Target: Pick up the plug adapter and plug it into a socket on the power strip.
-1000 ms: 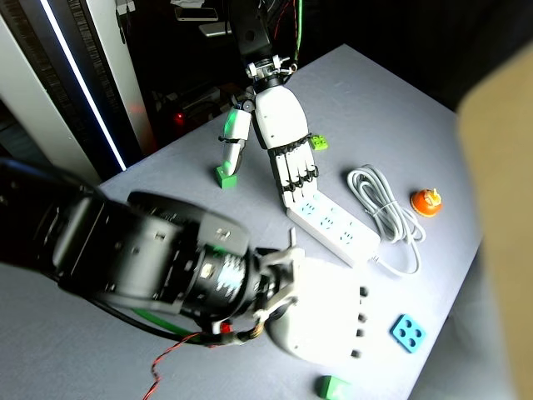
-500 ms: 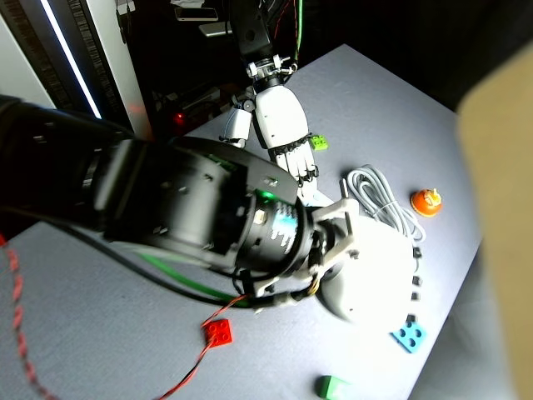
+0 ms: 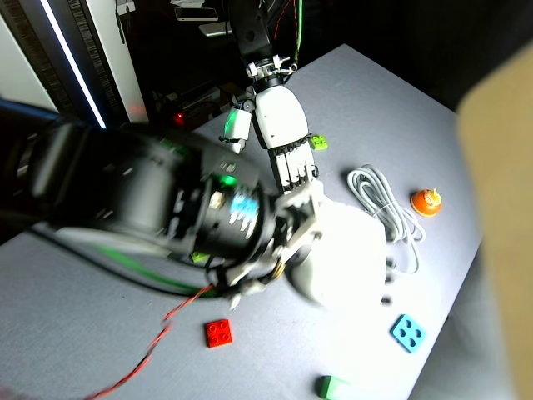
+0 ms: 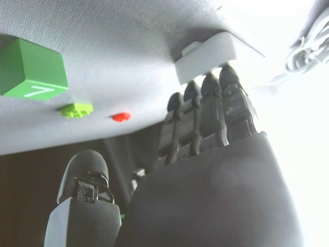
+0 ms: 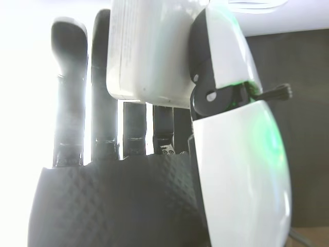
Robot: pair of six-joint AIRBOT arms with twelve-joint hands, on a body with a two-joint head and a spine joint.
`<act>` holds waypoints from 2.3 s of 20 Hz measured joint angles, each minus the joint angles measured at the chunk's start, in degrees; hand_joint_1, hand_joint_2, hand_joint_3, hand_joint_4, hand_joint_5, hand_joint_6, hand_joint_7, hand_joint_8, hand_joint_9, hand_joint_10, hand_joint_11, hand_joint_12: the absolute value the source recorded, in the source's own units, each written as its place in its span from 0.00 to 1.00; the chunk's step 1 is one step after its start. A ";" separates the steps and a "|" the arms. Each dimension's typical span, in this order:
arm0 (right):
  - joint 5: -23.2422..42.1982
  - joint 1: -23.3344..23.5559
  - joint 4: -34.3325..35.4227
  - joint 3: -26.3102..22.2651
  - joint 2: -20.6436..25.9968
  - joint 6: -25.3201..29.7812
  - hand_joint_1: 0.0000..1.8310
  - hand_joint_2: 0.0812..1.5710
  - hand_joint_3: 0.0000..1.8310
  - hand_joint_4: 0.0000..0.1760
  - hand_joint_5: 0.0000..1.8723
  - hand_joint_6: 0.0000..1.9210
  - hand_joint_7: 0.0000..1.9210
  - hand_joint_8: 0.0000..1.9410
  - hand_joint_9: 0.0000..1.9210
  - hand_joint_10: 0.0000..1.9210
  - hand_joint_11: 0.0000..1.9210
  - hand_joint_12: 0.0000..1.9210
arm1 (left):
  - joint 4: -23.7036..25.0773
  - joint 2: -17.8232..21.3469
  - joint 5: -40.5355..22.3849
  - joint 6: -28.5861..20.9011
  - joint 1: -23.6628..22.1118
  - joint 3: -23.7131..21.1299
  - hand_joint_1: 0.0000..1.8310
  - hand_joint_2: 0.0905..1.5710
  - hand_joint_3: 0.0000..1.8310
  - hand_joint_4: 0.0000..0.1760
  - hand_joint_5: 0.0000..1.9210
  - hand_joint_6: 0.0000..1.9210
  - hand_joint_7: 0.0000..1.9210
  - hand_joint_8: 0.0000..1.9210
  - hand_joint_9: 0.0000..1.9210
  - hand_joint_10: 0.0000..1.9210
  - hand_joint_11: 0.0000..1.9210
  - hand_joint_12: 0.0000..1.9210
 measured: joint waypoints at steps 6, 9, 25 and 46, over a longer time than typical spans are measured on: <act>2.38 -2.19 23.96 1.18 -2.54 -18.56 0.68 0.71 0.00 0.00 0.50 0.46 0.50 0.64 0.45 0.64 0.40 0.83 | 0.96 0.00 0.35 -0.28 0.68 0.24 0.00 0.73 0.00 0.00 0.06 0.00 0.06 0.00 0.04 0.00 0.00 0.11; 7.61 -1.46 43.91 1.20 -3.48 -41.53 0.68 0.72 0.00 0.00 0.49 0.47 0.49 0.66 0.44 0.64 0.39 0.83 | 1.05 0.00 0.28 -0.52 0.83 0.24 0.00 0.73 0.00 0.00 0.06 0.00 0.06 0.00 0.05 0.00 0.00 0.12; 30.36 0.00 101.37 1.18 -9.70 -104.80 0.68 0.70 0.00 0.00 0.50 0.46 0.52 0.62 0.46 0.61 0.40 0.80 | 2.45 0.00 0.57 -0.52 1.27 0.24 0.00 0.73 0.00 0.00 0.06 0.00 0.08 0.00 0.07 0.00 0.00 0.18; 29.16 -1.88 112.80 9.86 -15.58 -114.77 0.68 0.72 0.00 0.00 0.46 0.51 0.50 0.65 0.45 0.63 0.41 0.81 | 5.27 -1.57 -0.70 -1.60 2.16 0.59 0.00 0.73 0.00 0.00 0.07 0.00 0.07 0.00 0.05 0.00 0.00 0.14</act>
